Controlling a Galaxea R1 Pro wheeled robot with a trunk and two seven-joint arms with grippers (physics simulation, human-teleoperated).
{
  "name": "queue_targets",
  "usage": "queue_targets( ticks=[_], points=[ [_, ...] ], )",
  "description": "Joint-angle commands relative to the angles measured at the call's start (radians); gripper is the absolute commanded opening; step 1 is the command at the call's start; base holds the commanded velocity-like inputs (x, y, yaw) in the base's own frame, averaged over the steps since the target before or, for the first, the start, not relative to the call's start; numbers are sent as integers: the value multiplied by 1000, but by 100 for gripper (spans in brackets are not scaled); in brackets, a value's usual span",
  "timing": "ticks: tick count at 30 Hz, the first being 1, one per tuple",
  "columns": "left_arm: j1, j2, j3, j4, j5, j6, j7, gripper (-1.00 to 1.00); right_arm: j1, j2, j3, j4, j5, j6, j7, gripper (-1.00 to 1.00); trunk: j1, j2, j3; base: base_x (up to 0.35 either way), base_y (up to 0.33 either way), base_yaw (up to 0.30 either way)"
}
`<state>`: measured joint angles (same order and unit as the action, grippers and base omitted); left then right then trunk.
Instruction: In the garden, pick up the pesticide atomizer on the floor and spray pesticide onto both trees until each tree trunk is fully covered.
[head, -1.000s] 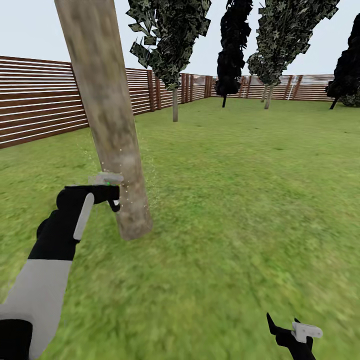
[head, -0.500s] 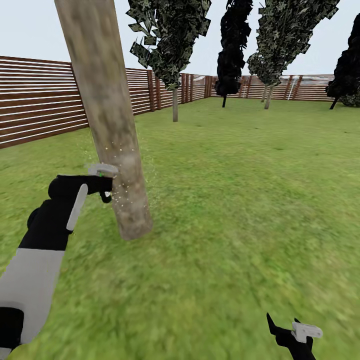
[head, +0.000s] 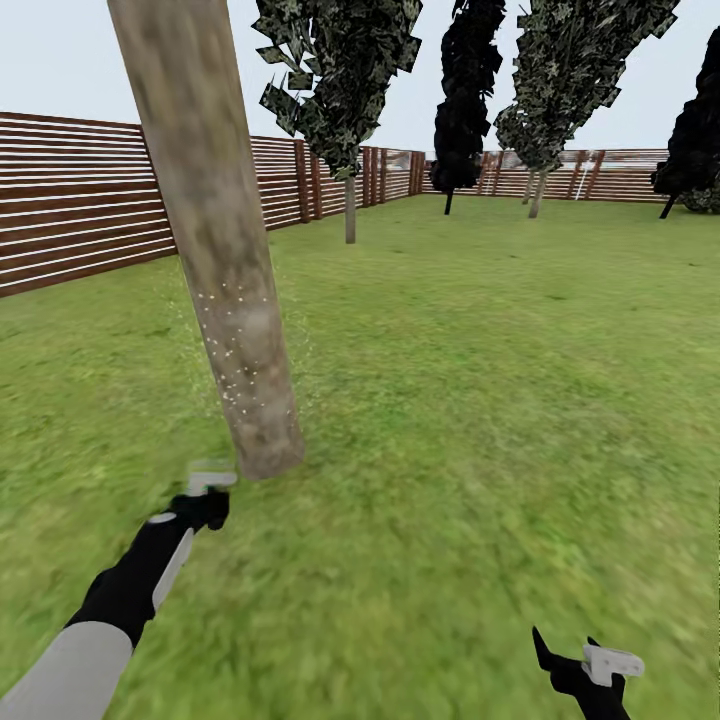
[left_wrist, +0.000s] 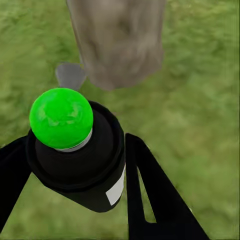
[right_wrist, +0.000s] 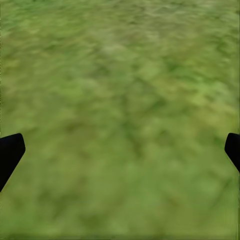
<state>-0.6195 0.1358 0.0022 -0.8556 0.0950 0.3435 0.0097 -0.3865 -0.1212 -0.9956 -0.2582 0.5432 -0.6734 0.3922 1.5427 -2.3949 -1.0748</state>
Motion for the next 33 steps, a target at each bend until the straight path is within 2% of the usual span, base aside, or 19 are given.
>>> queue_targets(
  ticks=[1,3,6,8,17,19,21,29,33],
  points=[
    [1,-3,1,39,0,-58,2,-100,0,0,0,0,0,0,0,100,0,0,0,0,-211,0],
    [2,-5,3,63,3,-90,8,-100,0,0,0,0,0,0,-1,100,0,0,0,0,-256,0],
    [3,-6,5,59,8,-94,93,-100,0,1,0,1,0,0,0,100,0,0,0,0,-273,0],
    [3,-7,2,52,10,-91,123,-100,0,1,0,1,0,0,0,100,0,0,0,0,-275,87],
    [2,-8,7,47,11,-81,135,-100,0,2,0,0,-1,-1,-1,100,0,0,0,0,-275,44],
    [1,-45,6,49,7,-82,149,-100,0,2,0,0,-1,0,-1,100,0,0,0,13,-275,0],
    [2,-60,5,54,6,-86,186,-100,0,2,0,0,-1,0,-1,100,0,0,0,34,-275,89],
    [3,-58,6,61,6,-90,202,-100,0,2,0,1,0,0,-1,100,0,0,0,2,-275,261],
    [3,-58,6,61,6,-90,201,-100,0,2,0,1,0,0,0,100,0,0,0,0,-275,42]
  ],
)
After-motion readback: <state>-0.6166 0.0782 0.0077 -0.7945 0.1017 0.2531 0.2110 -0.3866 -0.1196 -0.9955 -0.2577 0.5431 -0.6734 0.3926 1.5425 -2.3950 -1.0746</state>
